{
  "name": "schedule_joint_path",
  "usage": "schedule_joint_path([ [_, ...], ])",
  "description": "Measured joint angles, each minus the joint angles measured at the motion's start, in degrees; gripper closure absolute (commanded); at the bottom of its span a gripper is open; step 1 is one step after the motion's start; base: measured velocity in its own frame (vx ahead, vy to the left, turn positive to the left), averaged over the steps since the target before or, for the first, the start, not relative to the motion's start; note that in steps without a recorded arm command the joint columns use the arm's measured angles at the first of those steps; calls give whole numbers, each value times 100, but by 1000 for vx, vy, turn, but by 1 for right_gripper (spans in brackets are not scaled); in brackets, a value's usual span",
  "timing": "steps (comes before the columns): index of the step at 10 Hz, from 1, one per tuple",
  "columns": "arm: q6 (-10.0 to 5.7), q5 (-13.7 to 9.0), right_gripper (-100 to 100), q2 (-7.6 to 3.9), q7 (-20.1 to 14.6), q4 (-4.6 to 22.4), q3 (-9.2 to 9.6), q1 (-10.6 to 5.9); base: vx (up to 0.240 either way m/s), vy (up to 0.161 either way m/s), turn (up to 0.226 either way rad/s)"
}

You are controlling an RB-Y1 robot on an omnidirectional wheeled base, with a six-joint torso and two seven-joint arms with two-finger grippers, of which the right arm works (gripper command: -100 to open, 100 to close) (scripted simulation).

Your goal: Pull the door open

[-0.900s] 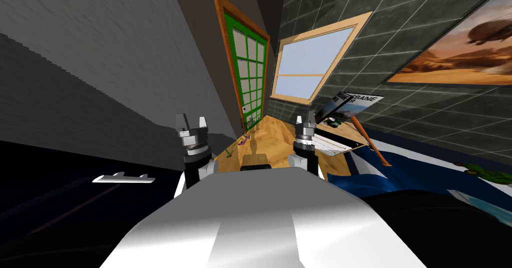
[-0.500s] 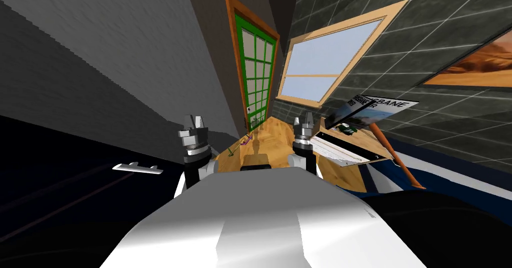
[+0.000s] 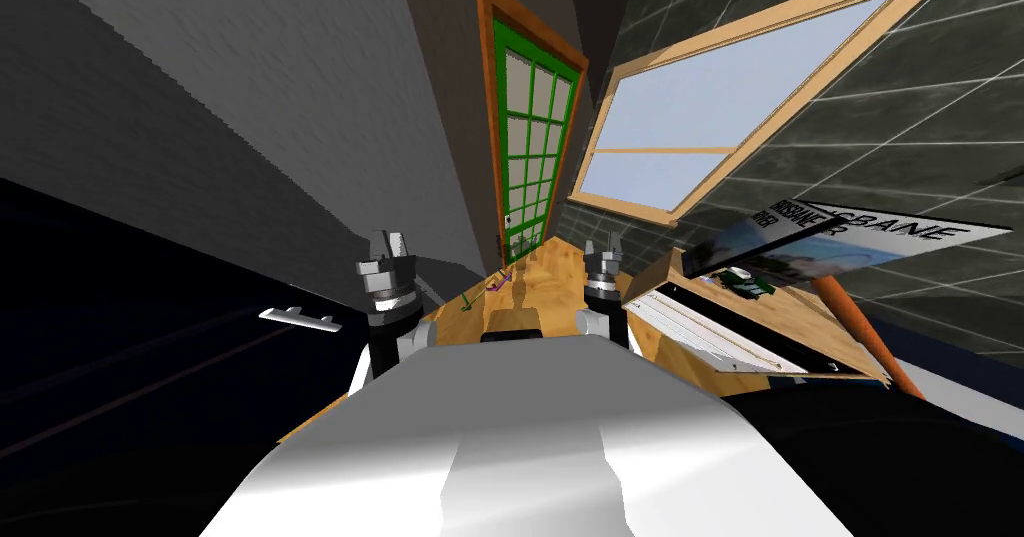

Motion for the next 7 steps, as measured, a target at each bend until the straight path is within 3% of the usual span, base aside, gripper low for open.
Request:
schedule_joint_path([
  [4,-121,-178,-100,-104,-417,496,-117,-173,81,-64,223],
  [7,-246,-325,-100,-178,-771,949,-208,-315,82,-82,285],
])
